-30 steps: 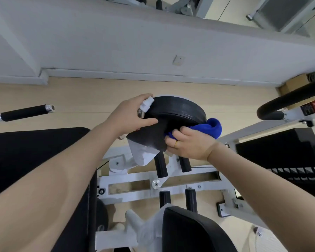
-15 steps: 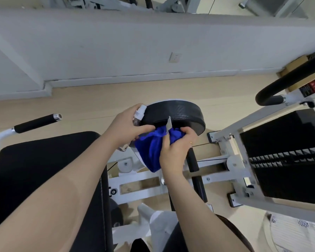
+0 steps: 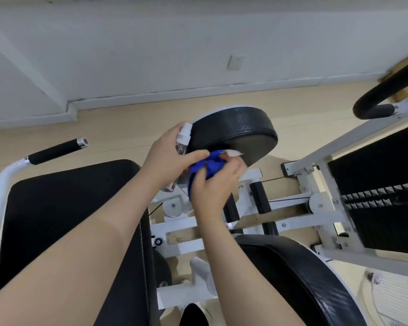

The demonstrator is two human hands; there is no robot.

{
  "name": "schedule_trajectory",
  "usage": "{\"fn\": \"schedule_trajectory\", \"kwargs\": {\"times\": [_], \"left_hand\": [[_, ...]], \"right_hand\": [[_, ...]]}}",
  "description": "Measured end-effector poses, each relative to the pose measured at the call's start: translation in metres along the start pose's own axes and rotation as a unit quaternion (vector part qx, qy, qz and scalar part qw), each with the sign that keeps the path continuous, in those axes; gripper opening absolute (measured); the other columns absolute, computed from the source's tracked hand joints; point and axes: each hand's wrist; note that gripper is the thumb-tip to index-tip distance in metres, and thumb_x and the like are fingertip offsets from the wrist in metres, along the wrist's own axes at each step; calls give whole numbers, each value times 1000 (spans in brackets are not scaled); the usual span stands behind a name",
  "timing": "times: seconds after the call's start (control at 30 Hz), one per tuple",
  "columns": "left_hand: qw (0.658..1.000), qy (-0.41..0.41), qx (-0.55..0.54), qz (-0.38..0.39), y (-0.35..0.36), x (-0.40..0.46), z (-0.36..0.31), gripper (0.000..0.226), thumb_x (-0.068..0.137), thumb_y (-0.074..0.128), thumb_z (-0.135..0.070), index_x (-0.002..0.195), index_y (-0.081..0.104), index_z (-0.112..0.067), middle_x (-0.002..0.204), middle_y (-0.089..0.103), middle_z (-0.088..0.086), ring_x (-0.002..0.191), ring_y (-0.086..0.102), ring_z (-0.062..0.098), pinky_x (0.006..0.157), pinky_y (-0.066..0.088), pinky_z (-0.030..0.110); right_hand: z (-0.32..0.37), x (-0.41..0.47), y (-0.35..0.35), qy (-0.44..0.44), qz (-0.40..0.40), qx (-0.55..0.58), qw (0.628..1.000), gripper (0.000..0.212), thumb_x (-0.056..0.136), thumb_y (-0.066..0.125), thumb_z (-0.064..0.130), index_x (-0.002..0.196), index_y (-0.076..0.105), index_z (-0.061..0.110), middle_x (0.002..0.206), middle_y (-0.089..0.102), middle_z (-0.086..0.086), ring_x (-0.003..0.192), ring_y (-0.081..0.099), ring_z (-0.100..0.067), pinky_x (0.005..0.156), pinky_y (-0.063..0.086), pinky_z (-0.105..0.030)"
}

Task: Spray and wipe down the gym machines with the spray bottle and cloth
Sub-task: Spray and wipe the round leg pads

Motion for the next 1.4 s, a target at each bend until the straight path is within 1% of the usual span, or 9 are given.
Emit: {"fn": "schedule_trajectory", "kwargs": {"times": [0.1, 0.23, 0.37, 0.6, 0.83, 1.07, 1.17, 1.27, 1.4], "left_hand": [[1000, -9, -8, 4, 1, 3, -1, 25, 76, 74, -29, 95, 57, -28, 81, 62, -11, 68, 57, 4, 57, 45, 15], [998, -25, -60, 3, 3, 7, 4, 30, 75, 75, -29, 94, 55, -40, 76, 61, -3, 50, 53, 13, 49, 47, 22], [997, -21, -70, 10, 1, 6, 13, 39, 76, 73, -31, 109, 54, -40, 83, 61, -4, 52, 54, 14, 51, 48, 21], [996, -13, -88, -18, 2, -2, 23, 49, 77, 73, -25, 119, 53, -37, 77, 61, -8, 50, 53, 11, 51, 48, 19], [996, -17, -86, -19, 3, -1, 21, 51, 78, 72, -23, 123, 51, -36, 87, 61, -10, 56, 55, 7, 51, 46, 14], [994, -28, -101, -31, 6, -6, 20, 60, 78, 72, -23, 132, 47, -31, 91, 62, -9, 61, 57, 3, 53, 45, 12], [995, -38, -91, -26, 5, -3, 19, 57, 77, 72, -25, 129, 50, -32, 80, 61, -11, 53, 55, 4, 52, 46, 14], [995, -39, -94, -23, 5, -1, 21, 52, 77, 73, -25, 124, 51, -33, 84, 61, -8, 54, 55, 8, 52, 46, 16], [993, -38, -110, -30, 5, -5, 22, 51, 76, 74, -24, 121, 52, -35, 79, 61, -8, 53, 55, 8, 52, 46, 17]], "right_hand": [[-13, 6, -6, -55, 49, -36, 997, 27, 70, 51, -1, 97, 50, 2, 116, 40, -14, 98, 49, -30, 87, 44, -40], [-11, 37, -27, -10, -94, 0, 996, 20, 80, 51, -9, 98, 51, 0, 110, 40, -8, 83, 38, -2, 82, 32, -8], [-9, 59, -28, 100, -206, 67, 971, 24, 87, 50, -3, 111, 49, 2, 117, 39, -5, 96, 49, -12, 75, 33, -4], [-8, 13, -12, -21, 33, -53, 998, 20, 83, 54, -3, 100, 49, 7, 114, 43, -8, 90, 43, -7, 78, 39, -14], [-4, 78, -34, 83, -172, 35, 981, 27, 86, 50, 1, 112, 49, 5, 120, 44, -7, 99, 49, -16, 73, 34, -8], [-12, 1, -2, 82, 106, -3, 991, 21, 85, 53, 3, 94, 42, 19, 108, 48, -6, 92, 48, -13, 77, 40, -15], [-4, 36, -26, 75, -22, 44, 996, 17, 86, 52, 4, 97, 47, 16, 106, 54, -7, 93, 50, -15, 77, 35, -6], [-3, 68, -40, 90, -135, 90, 983, 11, 89, 50, 10, 98, 49, 16, 109, 56, -9, 93, 56, -19, 82, 44, -24], [-16, 47, -14, 156, -81, 76, 981, 12, 89, 49, 9, 102, 49, 9, 107, 55, -9, 93, 54, -20, 82, 44, -30]]}}
Point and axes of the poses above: each hand's wrist, its own x-axis towards the middle knuckle, its own y-axis out of the palm, z = x × y
